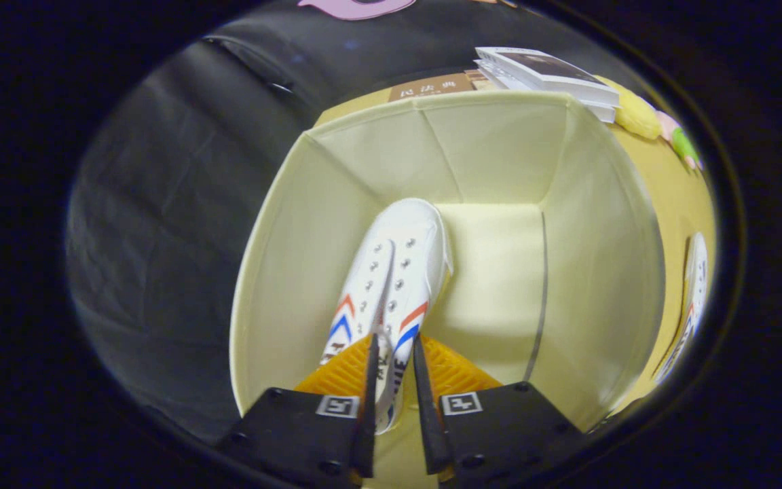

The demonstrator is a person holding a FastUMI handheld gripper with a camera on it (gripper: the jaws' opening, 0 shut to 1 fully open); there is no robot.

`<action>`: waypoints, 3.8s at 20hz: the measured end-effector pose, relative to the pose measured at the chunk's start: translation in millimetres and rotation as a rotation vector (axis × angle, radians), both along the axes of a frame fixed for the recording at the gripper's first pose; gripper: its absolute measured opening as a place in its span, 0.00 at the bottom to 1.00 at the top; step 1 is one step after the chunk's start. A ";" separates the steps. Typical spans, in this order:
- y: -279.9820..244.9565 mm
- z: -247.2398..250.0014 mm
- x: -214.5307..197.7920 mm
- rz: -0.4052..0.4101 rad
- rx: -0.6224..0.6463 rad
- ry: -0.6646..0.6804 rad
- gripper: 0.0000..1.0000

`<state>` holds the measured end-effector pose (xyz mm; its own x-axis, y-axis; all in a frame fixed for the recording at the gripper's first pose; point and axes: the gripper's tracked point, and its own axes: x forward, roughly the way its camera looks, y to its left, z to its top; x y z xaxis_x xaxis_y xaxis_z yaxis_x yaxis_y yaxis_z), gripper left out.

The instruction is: Open the storage box then place both shoes into the box .Put the left shoe in first, then the right shoe, with the right side of both shoes facing outward in a uniform manner.

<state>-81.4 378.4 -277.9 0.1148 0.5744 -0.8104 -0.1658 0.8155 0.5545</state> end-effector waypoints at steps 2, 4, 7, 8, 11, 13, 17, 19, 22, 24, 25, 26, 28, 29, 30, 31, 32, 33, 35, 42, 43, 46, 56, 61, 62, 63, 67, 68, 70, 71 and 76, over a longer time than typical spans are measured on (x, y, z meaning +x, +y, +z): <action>2.2 18.5 4.4 -0.008 0.062 -0.026 0.34; -1.6 37.5 6.1 -0.005 0.104 -0.065 0.49; -22.8 66.8 14.6 0.006 0.122 -0.169 0.71; -32.4 77.4 17.8 -0.001 0.130 -0.201 0.78; -72.1 107.6 29.1 -0.045 0.160 -0.272 1.00; -113.2 113.9 40.0 -0.084 0.119 -0.326 1.00; -196.4 104.9 50.3 -0.155 0.041 -0.372 1.00; -241.3 95.9 52.8 -0.200 -0.008 -0.374 1.00; -308.7 72.9 56.7 -0.262 -0.079 -0.373 1.00; -350.7 57.2 56.2 -0.292 -0.133 -0.356 1.00; -369.1 47.5 54.7 -0.302 -0.153 -0.343 1.00; -383.1 42.5 50.9 -0.309 -0.175 -0.327 1.00; -414.8 20.0 45.1 -0.313 -0.235 -0.308 1.00; -426.8 8.6 41.3 -0.305 -0.258 -0.298 1.00; -434.2 -0.3 35.8 -0.293 -0.274 -0.283 1.00; -438.9 -10.5 31.1 -0.275 -0.279 -0.264 1.00; -441.8 -27.2 29.0 -0.255 -0.282 -0.246 1.00; -445.6 -39.4 26.1 -0.234 -0.297 -0.229 1.00; -449.6 -62.5 22.8 -0.194 -0.318 -0.194 0.98; -441.9 -115.5 18.8 -0.127 -0.311 -0.069 0.57; -437.7 -116.6 17.5 -0.142 -0.291 -0.048 0.51; -449.0 -122.1 18.4 -0.155 -0.322 -0.045 0.30; -426.1 -79.8 18.1 -0.353 -0.214 -0.040 0.04; -379.0 -23.5 29.6 -0.441 -0.072 -0.024 0.04; -368.6 -11.4 31.1 -0.445 -0.055 -0.029 0.04; -358.4 0.5 33.6 -0.448 -0.041 -0.034 0.04; -309.7 41.3 37.9 -0.439 0.018 -0.052 0.04; -297.6 50.1 37.1 -0.428 0.028 -0.058 0.04; -272.4 66.3 40.0 -0.407 0.044 -0.082 0.04; -259.4 72.8 42.0 -0.391 0.051 -0.090 0.04; -189.5 100.0 41.5 -0.352 0.126 -0.099 0.04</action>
